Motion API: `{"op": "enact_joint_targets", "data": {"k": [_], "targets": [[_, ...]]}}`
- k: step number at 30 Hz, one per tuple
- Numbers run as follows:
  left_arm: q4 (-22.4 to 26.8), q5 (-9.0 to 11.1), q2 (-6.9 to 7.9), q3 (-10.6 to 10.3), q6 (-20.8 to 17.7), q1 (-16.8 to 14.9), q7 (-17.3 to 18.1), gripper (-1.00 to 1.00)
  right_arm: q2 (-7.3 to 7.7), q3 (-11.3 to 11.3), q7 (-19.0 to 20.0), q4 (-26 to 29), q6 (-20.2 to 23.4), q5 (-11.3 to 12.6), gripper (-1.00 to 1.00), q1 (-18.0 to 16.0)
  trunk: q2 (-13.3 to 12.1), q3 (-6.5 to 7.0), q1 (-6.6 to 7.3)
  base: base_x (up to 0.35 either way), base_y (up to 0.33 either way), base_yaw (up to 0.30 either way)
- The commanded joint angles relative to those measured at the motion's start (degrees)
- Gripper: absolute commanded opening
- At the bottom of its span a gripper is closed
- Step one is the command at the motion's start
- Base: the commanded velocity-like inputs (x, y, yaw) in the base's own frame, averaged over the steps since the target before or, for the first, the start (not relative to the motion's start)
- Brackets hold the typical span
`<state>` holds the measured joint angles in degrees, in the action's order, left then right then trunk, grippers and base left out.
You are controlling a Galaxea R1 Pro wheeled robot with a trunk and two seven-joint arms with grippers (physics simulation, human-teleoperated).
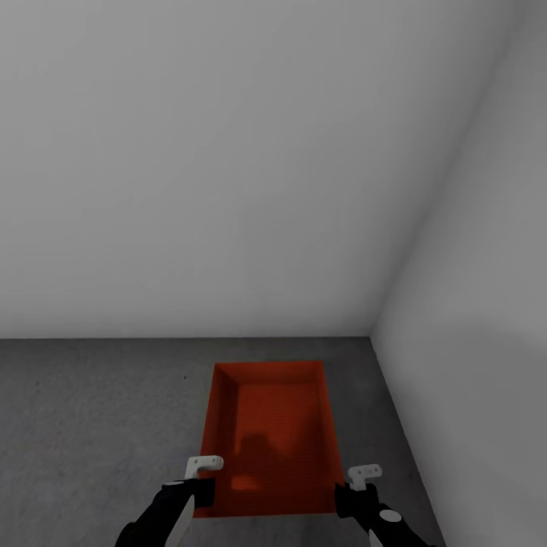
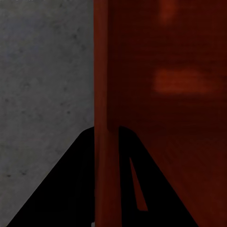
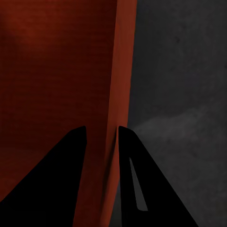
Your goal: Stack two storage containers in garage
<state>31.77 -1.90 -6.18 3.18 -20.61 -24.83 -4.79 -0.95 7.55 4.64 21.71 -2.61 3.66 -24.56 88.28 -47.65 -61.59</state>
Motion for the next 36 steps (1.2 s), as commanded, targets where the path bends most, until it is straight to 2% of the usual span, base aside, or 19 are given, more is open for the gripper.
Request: {"op": "enact_joint_targets", "data": {"k": [1, 14, 22, 36], "targets": [[1.54, -0.91, -0.15, 0.95, -0.38, -0.05, -0.25, -1.00, -0.45, 2.92, 0.19, -0.17, -0.21, 0.47, -1.00, 0.04, 0.02, -0.04, 0.00, 0.000, 0.000, 0.000], [1.54, -0.91, -0.15, 0.94, -0.36, -0.05, -0.22, -1.00, -0.45, 2.91, 0.19, -0.17, -0.26, 0.47, -1.00, 0.04, 0.02, -0.04, 0.00, 0.000, 0.000, 0.000], [1.54, -0.91, -0.15, 0.92, -0.39, -0.05, -0.22, -1.00, -0.45, 2.91, 0.19, -0.17, -0.23, 0.47, -1.00, 0.04, 3.23, -1.48, -1.75, 0.000, 0.000, 0.000], [1.54, -0.91, -0.15, 0.93, -0.32, -0.05, -0.22, -1.00, -0.45, 2.99, 0.19, -0.17, -0.21, 0.47, -1.00, 0.04, 3.23, -1.48, -1.75, 0.000, 0.000, 0.000]]}}
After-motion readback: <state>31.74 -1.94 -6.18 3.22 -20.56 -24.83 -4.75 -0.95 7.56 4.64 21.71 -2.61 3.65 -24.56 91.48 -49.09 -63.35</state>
